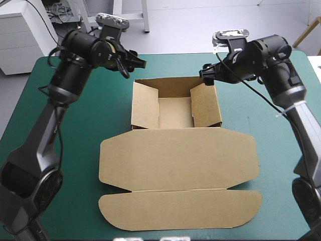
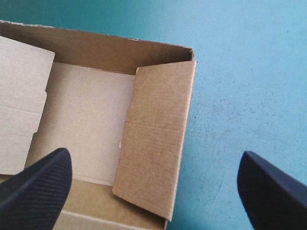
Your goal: Fold the box
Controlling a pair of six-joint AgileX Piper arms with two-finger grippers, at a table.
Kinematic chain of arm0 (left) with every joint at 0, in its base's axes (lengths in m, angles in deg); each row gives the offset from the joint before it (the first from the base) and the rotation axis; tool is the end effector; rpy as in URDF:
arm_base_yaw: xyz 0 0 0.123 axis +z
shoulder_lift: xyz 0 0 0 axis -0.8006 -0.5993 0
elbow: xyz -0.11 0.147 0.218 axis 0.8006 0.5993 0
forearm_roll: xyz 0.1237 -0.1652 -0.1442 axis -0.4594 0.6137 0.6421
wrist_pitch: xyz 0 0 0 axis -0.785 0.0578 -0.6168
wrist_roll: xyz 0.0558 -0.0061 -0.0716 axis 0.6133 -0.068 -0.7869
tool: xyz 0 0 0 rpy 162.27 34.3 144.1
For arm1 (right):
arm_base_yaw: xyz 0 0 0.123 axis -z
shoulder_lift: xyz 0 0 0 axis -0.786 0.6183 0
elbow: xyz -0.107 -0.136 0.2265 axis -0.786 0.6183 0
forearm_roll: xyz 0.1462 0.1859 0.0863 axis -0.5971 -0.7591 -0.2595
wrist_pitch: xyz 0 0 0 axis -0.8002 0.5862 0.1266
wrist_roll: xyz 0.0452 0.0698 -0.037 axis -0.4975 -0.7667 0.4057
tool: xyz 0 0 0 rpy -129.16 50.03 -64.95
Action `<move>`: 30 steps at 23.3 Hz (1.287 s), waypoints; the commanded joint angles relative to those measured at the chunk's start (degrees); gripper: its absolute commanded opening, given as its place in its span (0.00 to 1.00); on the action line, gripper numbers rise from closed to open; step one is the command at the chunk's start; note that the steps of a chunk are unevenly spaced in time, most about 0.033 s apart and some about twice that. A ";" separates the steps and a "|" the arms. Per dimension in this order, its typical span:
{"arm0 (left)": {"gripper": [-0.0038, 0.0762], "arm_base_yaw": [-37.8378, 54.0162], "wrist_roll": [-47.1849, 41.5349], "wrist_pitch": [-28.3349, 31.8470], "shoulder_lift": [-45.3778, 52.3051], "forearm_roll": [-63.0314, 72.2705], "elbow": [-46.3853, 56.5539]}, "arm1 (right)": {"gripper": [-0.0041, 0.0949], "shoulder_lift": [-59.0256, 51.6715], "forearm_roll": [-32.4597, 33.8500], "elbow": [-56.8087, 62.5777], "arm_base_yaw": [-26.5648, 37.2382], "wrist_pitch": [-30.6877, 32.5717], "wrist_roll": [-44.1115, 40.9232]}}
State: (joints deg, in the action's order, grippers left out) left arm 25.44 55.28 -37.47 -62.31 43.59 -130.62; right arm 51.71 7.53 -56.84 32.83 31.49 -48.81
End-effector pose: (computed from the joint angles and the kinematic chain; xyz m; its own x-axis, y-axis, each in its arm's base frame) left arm 0.3466 -0.1653 0.4642 -0.6346 0.2213 -0.7405 0.2900 0.9563 0.0373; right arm 0.3367 0.1159 0.4359 -0.7685 -0.1203 -0.6285 -0.2226 0.9711 0.0864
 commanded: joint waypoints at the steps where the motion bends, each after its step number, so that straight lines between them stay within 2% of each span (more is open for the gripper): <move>1: 0.62 -0.22 0.38 -2.78 8.69 -0.20 -1.91 | 0.90 -7.11 1.51 4.07 0.06 -1.80 0.46; 6: 0.61 -0.22 3.37 -2.78 16.89 2.74 -1.91 | 0.90 -7.11 0.70 7.03 0.06 -1.80 0.46; 14: 0.56 -0.22 5.43 -2.78 30.06 3.93 -0.35 | 0.90 -0.81 0.00 7.03 0.06 -2.65 0.89; 18: 0.55 -0.22 6.22 -2.78 40.00 5.27 10.54 | 0.90 4.94 0.00 7.03 0.06 -3.42 2.35; 24: 0.55 -0.22 3.09 -2.68 58.01 5.65 33.93 | 0.90 11.77 0.00 7.03 0.06 -5.35 2.81; 28: 0.54 -0.22 1.88 -2.68 64.08 8.21 41.43 | 0.89 13.58 0.00 7.03 0.06 -6.90 2.81; 30: 0.53 -0.22 1.88 -2.68 65.66 9.21 43.43 | 0.86 14.16 0.00 7.03 0.06 -6.88 2.81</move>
State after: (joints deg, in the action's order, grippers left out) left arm 25.44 57.94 -37.69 2.10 51.20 -88.44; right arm 68.52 7.53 -48.38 32.83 26.16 -46.65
